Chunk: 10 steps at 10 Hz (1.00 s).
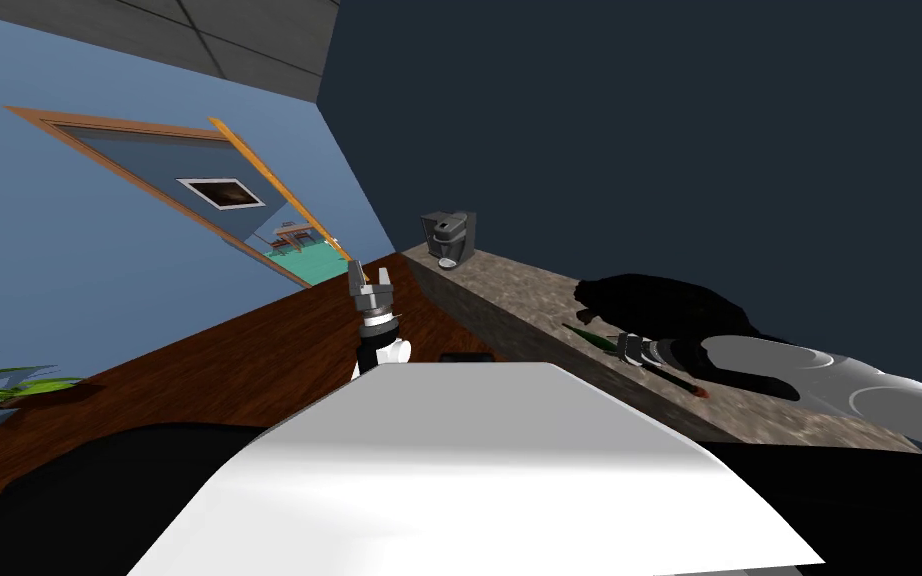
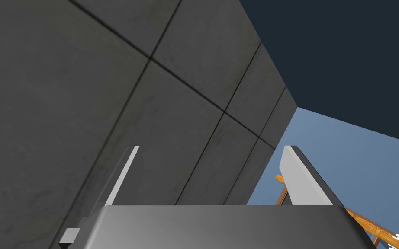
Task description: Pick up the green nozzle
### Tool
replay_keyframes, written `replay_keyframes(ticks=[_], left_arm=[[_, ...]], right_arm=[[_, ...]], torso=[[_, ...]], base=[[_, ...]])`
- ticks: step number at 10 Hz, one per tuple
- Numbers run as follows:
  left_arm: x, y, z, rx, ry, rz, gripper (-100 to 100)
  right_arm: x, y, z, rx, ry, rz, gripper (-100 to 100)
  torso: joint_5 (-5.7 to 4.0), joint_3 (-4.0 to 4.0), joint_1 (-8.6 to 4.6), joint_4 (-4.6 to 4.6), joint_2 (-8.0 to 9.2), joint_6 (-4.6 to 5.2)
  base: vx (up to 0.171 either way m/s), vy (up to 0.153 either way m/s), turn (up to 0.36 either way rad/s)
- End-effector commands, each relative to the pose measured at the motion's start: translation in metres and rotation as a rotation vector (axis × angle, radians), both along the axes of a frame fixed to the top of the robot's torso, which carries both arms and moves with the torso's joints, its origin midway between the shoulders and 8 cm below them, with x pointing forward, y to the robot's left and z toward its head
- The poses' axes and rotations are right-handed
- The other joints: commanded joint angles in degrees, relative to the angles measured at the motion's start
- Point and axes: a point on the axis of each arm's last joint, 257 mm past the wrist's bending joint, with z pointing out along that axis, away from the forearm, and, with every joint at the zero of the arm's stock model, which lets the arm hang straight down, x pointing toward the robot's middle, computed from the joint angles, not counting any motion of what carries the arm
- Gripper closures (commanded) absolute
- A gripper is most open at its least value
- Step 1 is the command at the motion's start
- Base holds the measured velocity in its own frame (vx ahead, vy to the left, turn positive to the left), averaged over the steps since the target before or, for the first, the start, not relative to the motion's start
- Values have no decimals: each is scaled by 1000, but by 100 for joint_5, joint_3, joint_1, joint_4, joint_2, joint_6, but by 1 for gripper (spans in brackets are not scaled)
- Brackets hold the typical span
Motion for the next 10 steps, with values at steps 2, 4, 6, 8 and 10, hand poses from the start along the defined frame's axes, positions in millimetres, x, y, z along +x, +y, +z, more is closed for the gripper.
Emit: replay_keyframes(ticks=[2,4,6,8,10], left_arm=[[0,0,0,0,0,0,0],[0,0,0,0,0,0,0],[0,0,0,0,0,0,0],[0,0,0,0,0,0,0],[0,0,0,0,0,0,0]], right_arm=[[1,-1,1,-1,-2,-1,100],[1,-1,1,-2,-2,-1,100],[5,1,7,-3,-2,21,100],[15,6,22,-5,-2,67,100],[12,5,18,-6,0,55,0]], torso=[[-2,-3,2,-3,-4,0],[-1,-4,3,-4,-5,2],[0,-4,5,-3,-5,2],[9,-10,18,-4,-19,11],[7,-8,21,-4,-12,3]], base=[[0,0,0],[0,0,0],[17,3,-85],[71,32,-268],[13,11,-33]])
